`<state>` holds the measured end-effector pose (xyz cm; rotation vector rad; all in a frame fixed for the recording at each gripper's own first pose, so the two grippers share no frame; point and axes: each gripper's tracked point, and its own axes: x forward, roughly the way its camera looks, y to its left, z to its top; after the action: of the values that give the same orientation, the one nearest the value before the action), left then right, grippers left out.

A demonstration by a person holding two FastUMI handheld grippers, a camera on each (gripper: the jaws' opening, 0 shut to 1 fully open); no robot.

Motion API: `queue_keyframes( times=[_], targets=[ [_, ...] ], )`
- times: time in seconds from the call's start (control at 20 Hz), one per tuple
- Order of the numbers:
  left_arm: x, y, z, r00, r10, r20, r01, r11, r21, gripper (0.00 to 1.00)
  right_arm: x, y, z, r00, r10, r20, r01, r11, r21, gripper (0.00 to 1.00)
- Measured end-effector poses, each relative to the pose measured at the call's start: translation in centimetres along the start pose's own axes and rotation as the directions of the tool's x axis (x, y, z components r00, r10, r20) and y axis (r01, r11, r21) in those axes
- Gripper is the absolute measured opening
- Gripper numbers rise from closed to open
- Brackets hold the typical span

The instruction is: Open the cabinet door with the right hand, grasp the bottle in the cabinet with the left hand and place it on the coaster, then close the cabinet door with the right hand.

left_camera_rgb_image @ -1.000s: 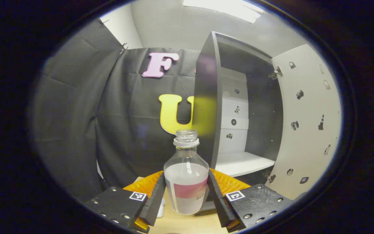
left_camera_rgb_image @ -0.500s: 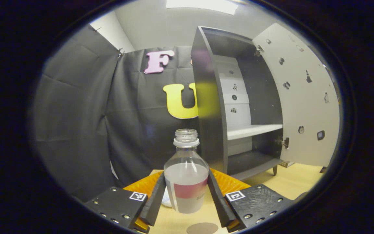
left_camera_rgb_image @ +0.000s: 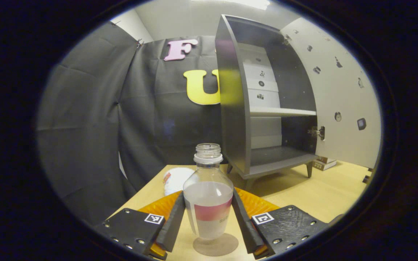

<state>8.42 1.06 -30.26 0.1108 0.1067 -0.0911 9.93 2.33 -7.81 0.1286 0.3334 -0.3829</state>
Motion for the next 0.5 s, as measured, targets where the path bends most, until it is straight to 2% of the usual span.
queue_keyframes(
  times=[0.35,0.5],
  targets=[
    [-1.1,-1.0,-4.1,0.999,0.017,-0.048,-0.018,1.000,-0.025,0.72,-1.0,-0.6,-2.5,0.998,-0.029,-0.052,0.029,1.000,-0.010,0.98],
    [-1.7,-1.4,-4.6,0.998,0.013,-0.056,-0.014,1.000,-0.011,0.73,-1.4,-0.9,-2.6,0.998,-0.040,-0.039,0.039,0.999,-0.015,0.98]
  ],
)
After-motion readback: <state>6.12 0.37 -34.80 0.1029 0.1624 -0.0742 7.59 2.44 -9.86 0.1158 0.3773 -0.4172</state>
